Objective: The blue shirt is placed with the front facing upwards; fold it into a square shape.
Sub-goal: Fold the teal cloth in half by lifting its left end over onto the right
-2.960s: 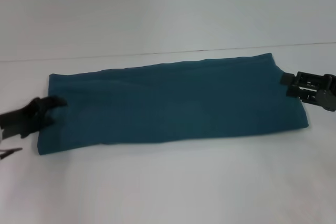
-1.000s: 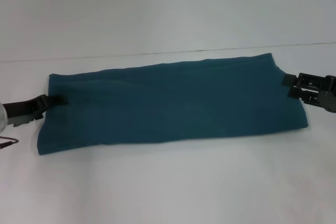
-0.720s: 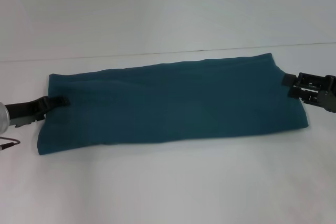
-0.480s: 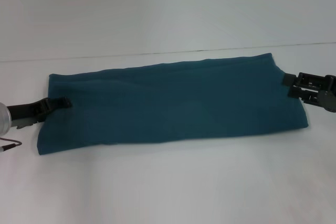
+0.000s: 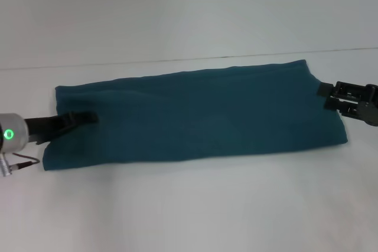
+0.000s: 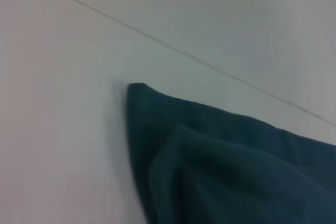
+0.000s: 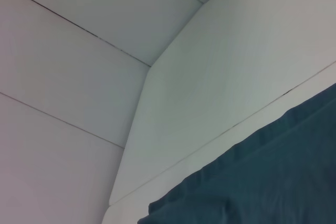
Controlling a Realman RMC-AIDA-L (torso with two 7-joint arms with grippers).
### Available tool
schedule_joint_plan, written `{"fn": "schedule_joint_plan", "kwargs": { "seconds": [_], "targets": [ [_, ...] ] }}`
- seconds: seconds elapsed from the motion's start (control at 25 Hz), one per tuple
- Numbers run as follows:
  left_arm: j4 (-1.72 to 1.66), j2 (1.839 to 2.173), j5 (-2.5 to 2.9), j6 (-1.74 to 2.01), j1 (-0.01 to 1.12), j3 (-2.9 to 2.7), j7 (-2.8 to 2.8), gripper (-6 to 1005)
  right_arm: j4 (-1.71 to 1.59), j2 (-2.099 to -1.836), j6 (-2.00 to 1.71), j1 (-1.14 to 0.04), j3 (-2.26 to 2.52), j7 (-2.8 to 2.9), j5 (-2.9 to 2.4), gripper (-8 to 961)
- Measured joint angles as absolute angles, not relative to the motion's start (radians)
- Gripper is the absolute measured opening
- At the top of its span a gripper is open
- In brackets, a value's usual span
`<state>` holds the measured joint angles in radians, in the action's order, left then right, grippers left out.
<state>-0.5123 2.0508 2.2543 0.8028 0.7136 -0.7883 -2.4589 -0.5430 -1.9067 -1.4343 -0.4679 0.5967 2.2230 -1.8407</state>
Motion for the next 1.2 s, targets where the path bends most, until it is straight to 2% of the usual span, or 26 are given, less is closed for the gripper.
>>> {"fn": "schedule_joint_plan", "kwargs": {
  "seconds": [0.36, 0.48, 0.92, 1.12, 1.2],
  "targets": [
    [-0.533, 2.059, 2.256, 0.835, 0.738, -0.812, -2.459, 872, -0.543, -1.905, -1.434, -0.463, 0.595, 2.223, -1.839, 651],
    [-0.535, 2.059, 2.257, 0.837, 0.742, -0.814, -2.459, 654, -0.543, -1.904, -1.434, -0.462, 0.590, 2.223, -1.838, 651],
    [-0.536, 2.053, 2.257, 0.835, 0.743, -0.849, -2.459, 402, -0.543, -1.904, -1.434, -0.467, 0.587, 2.224, -1.836, 651],
    [-0.571, 2.054, 2.250, 0.859, 0.730, -0.849, -2.458, 192, -0.543, -1.904, -1.434, -0.468, 0.587, 2.225, -1.835, 651],
    [-0.612, 2.058, 2.245, 0.888, 0.711, -0.845, -2.458, 178, -0.543, -1.904, -1.434, -0.466, 0.584, 2.226, -1.835, 651]
  ]
}}
